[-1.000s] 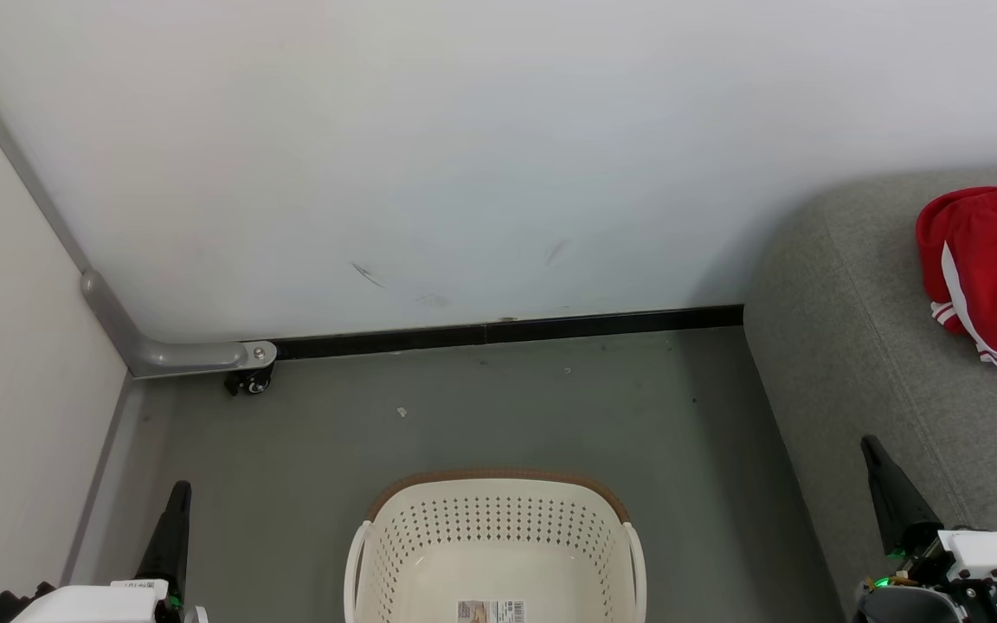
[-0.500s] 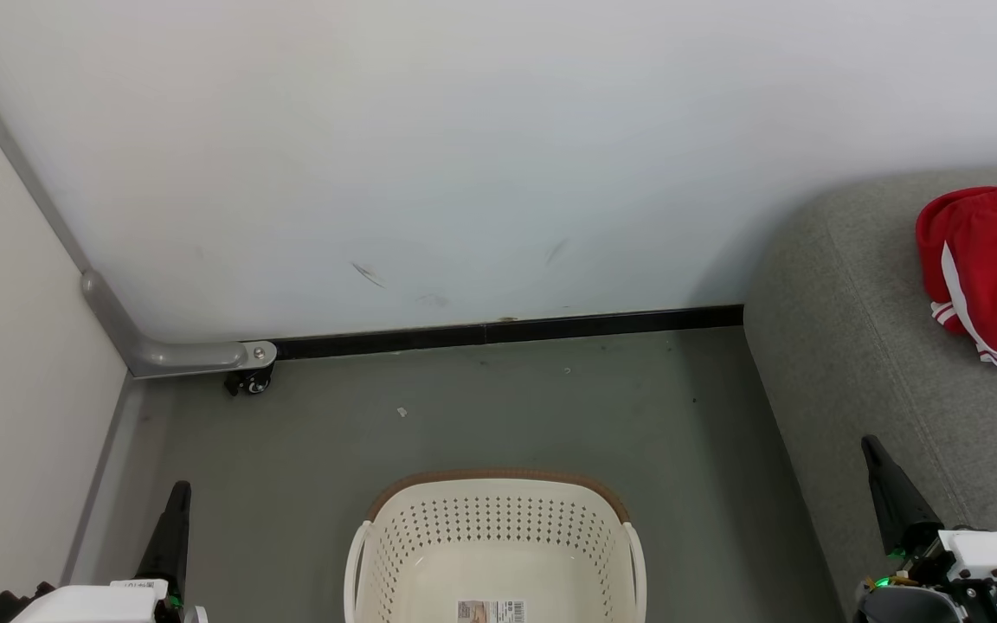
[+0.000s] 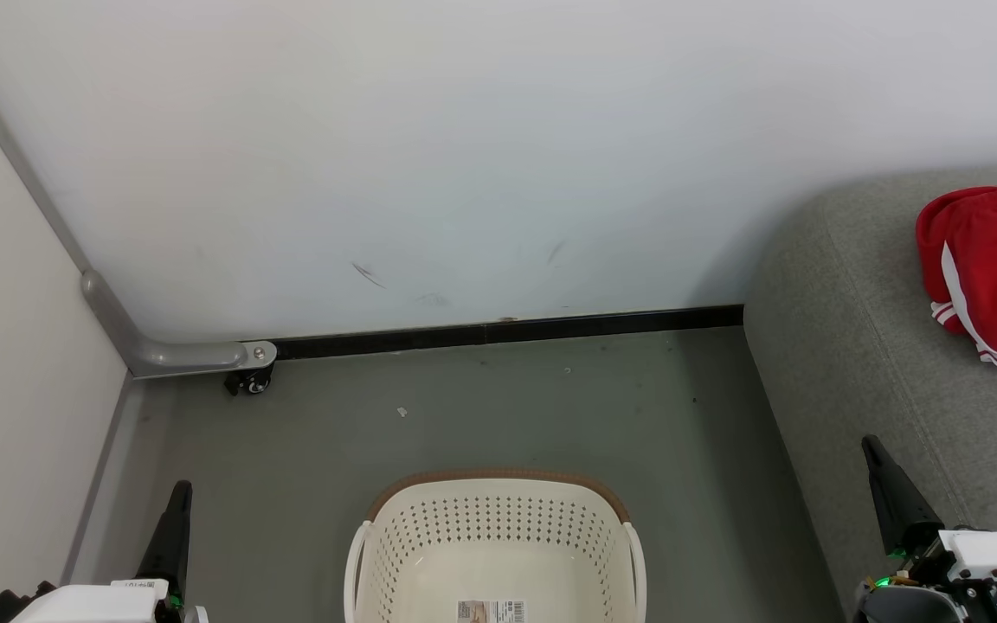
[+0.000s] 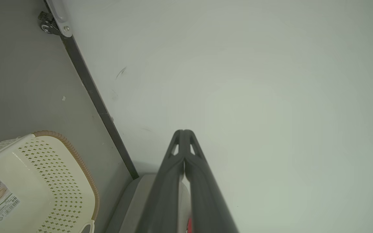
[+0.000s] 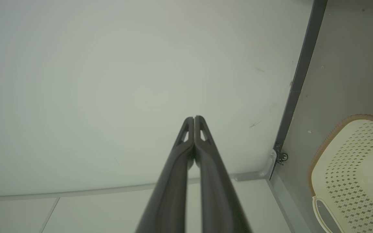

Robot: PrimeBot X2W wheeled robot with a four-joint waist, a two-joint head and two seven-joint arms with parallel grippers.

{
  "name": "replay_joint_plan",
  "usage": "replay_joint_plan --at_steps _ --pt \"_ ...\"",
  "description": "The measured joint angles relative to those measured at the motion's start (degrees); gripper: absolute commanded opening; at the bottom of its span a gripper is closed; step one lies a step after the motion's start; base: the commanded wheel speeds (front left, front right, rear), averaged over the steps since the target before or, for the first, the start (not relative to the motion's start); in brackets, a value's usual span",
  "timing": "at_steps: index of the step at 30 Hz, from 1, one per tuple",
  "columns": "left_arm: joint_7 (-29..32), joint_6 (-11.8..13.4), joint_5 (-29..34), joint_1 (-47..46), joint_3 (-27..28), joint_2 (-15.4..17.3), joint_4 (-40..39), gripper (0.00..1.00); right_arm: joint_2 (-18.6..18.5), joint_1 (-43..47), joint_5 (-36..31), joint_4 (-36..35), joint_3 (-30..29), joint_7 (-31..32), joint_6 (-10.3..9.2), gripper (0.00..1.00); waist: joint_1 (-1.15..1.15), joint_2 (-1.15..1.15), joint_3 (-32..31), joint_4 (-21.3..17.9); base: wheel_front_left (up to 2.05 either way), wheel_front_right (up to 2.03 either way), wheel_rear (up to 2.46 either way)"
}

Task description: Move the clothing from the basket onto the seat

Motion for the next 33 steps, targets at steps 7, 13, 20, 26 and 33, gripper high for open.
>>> replay_joint_plan --at_steps 7,13,20,26,33 --pt "0.0 0.0 0.0 0.0 0.0 0.0 0.0 0.00 0.0 0.0 0.0 0.0 0.0 0.0 0.00 0.00 0.00 0.00 0.0 0.0 0.00 0.00 0.00" --pt "0.0 0.0 0.0 0.0 0.0 0.0 0.0 0.00 0.0 0.0 0.0 0.0 0.0 0.0 0.00 0.00 0.00 0.00 0.0 0.0 0.00 0.00 0.00" --pt "0.0 0.0 0.0 0.0 0.0 0.0 0.0 0.00 0.0 0.0 0.0 0.0 -0.1 0.1 0.00 0.00 0.00 0.00 0.0 0.0 0.00 0.00 0.00" --pt "0.0 0.0 0.0 0.0 0.0 0.0 0.0 0.00 0.0 0.0 0.0 0.0 -0.1 0.2 0.00 0.00 0.00 0.00 0.0 0.0 0.00 0.00 0.00" --pt "0.0 -0.3 0.0 0.0 0.1 0.0 0.0 0.00 0.0 0.0 0.0 0.0 -0.1 0.2 0.00 0.00 0.00 0.00 0.0 0.0 0.00 0.00 0.00"
